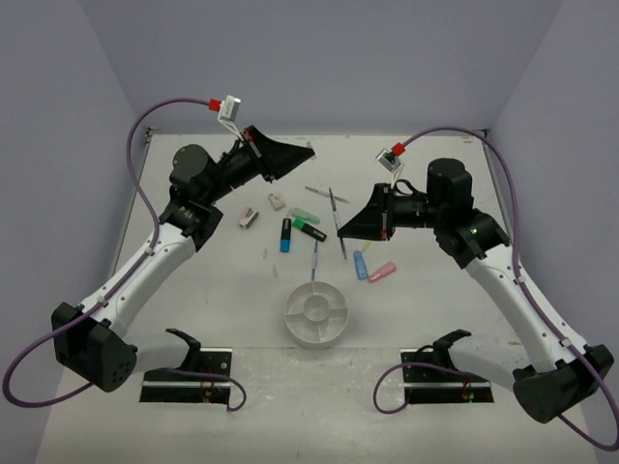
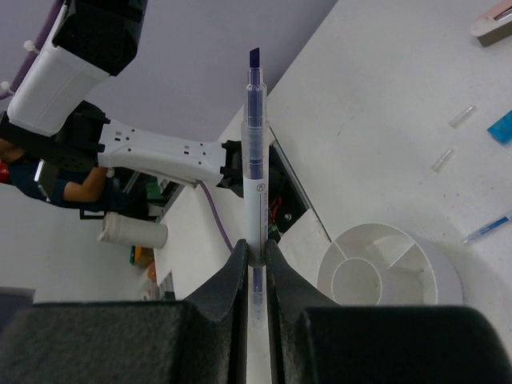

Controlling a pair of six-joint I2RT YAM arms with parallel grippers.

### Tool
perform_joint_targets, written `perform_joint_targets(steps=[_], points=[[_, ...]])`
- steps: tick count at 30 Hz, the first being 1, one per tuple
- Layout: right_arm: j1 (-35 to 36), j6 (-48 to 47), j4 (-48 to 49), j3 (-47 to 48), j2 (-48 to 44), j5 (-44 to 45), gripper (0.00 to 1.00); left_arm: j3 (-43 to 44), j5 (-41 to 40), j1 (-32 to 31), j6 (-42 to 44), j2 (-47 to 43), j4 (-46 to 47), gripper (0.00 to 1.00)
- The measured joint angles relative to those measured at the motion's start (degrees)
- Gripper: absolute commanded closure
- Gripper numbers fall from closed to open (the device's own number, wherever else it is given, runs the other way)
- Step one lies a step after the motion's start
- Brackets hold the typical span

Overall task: Sort the stationery into containers
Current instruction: Close the pen cap on the pen.

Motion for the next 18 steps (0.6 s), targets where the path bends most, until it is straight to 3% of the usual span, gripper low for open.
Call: perform_joint_targets(steps=[6, 18], points=[[0.38, 0.92, 0.75, 0.02, 0.12, 0.43, 1.00, -3.88, 2.13, -0.39, -9.40, 1.33, 9.76, 1.00], [0.77, 1.18, 0.33, 2.81, 0.96, 0.38, 1.00, -8.36, 2.21, -0.86, -15.12, 0.40, 18.60, 1.00]])
